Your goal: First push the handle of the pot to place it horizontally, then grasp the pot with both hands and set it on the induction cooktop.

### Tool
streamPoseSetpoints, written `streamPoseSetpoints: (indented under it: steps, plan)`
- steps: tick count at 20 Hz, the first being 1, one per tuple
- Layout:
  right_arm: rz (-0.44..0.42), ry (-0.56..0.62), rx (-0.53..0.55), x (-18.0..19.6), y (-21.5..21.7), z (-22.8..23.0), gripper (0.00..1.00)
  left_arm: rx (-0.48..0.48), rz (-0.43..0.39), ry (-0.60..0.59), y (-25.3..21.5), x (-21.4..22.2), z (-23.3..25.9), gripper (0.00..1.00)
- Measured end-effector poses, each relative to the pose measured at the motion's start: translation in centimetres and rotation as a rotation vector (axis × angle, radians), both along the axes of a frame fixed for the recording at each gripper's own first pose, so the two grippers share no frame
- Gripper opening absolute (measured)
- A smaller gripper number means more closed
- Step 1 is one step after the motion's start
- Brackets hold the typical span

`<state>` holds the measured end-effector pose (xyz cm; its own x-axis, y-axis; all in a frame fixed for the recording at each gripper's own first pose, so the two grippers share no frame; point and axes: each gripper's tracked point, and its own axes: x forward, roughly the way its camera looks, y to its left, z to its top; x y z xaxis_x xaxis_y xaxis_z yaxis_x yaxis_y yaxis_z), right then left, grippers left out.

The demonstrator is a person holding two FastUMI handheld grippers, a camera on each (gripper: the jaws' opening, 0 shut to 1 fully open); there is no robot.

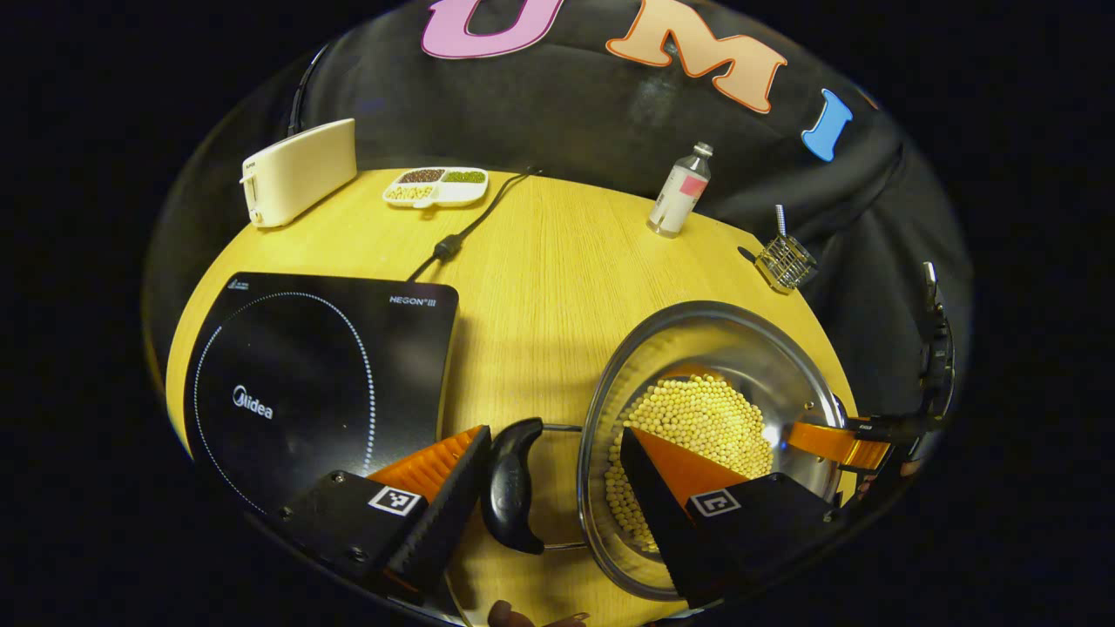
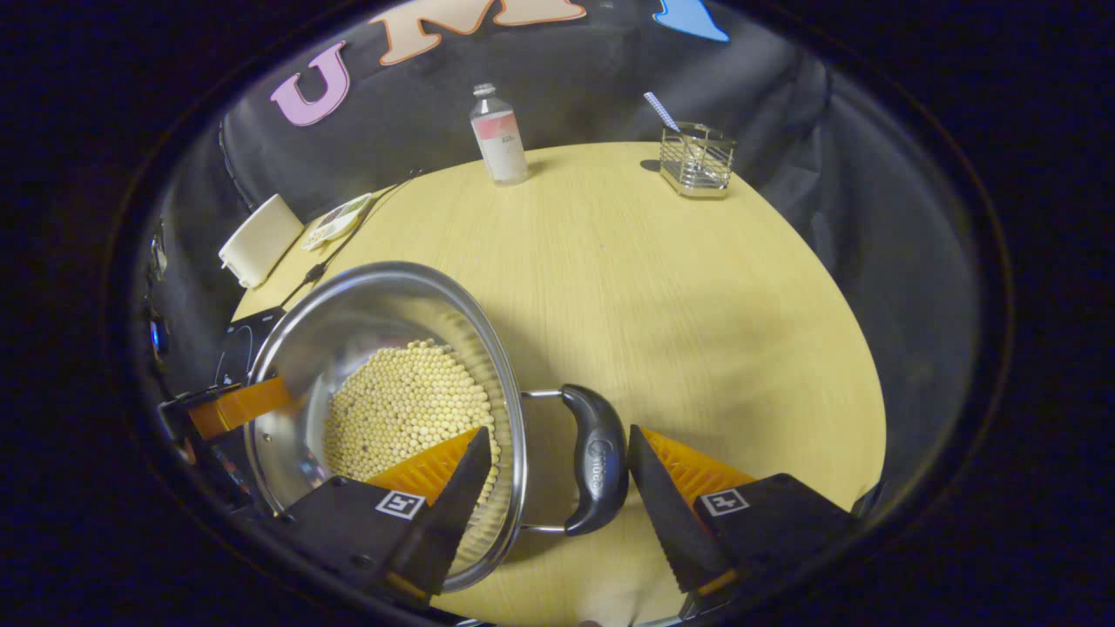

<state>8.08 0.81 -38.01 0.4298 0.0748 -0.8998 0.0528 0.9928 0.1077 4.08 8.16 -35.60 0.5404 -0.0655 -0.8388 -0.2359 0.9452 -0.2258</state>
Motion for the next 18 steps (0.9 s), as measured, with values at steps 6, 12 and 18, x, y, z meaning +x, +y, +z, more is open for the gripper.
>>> streamPoseSetpoints:
  steps: [6,12,18]
  plan:
    - [-0.005,0.013,-0.003,-0.28,-0.08,-0.59,0.65,0.012,0.026,0.029,0.53,-0.38,-0.94,0.77]
    - [-0.009,0.008,0.007,-0.17,-0.15,-0.15,0.62,0.013,0.013,0.024,0.74,-0.4,-0.89,0.7]
    - [-0.001,0.008,-0.015,0.06,-0.23,-0.02,0.58,0.001,0.015,0.033,0.57,-0.51,-0.91,0.63]
